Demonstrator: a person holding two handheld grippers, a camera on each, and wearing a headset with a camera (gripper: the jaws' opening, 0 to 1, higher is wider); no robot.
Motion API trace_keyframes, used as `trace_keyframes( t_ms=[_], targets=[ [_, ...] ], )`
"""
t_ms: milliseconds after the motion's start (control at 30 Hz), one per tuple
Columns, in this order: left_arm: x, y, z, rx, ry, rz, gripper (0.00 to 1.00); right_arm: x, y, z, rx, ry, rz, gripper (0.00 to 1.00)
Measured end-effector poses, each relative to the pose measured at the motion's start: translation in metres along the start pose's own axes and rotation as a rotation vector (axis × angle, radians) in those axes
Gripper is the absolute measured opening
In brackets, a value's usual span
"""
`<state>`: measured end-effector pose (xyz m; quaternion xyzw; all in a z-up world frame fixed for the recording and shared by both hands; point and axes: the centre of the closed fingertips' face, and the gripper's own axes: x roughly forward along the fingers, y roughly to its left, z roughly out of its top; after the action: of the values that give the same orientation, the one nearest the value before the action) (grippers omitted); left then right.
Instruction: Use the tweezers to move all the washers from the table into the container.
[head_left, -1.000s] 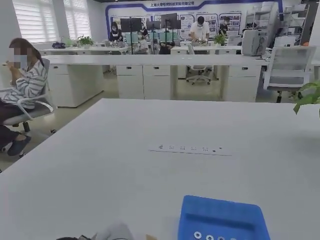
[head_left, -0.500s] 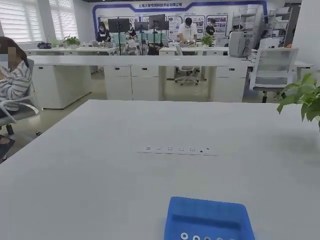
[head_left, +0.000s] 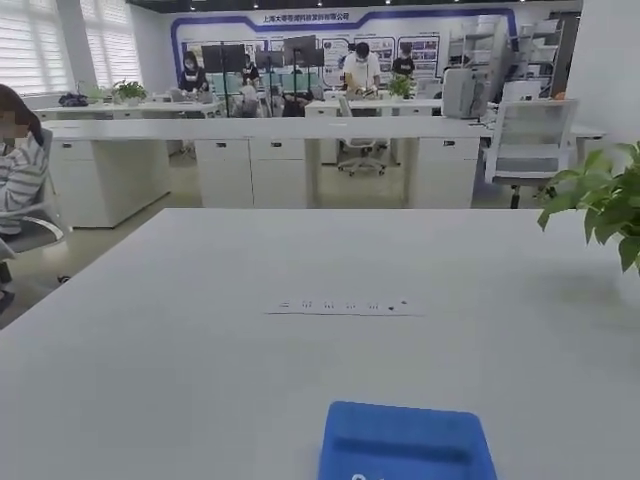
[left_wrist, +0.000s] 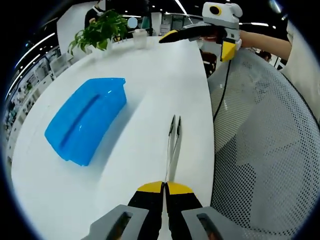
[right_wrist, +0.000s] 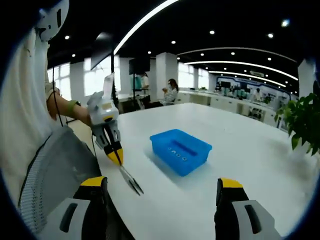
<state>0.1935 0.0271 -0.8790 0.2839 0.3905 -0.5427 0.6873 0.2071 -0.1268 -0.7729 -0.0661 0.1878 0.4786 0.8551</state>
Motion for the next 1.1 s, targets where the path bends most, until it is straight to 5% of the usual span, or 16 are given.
trace_keyframes(
  t_ms=[267,500,667,1000,1100],
  targets=[
    [0.002,-0.001,-0.001,0.025,0.044,-0.004,0.00,-0.001,-0.017,0.000,0.028,-0.023,-0.050,0.88],
    [0.002,-0.001,0.000,0.003,0.057,-0.006,0.00,0.000,-0.015,-0.004,-0.040,0.015,-0.064,0.89],
    [0.002,-0.002,-0.001,0.011,0.061,0.000,0.00,-0.007,-0.022,0.004,-0.017,-0.035,-0.093,0.89],
    [0.000,-0.002,-0.001,-0.001,0.032,0.012,0.00,-0.017,-0.037,0.012,-0.023,-0.081,-0.173,0.91],
    [-0.001,-0.003,-0.001,-0.090,-0.010,0.027,0.05,-0.019,-0.041,0.014,-0.024,-0.095,-0.195,0.91]
  ],
)
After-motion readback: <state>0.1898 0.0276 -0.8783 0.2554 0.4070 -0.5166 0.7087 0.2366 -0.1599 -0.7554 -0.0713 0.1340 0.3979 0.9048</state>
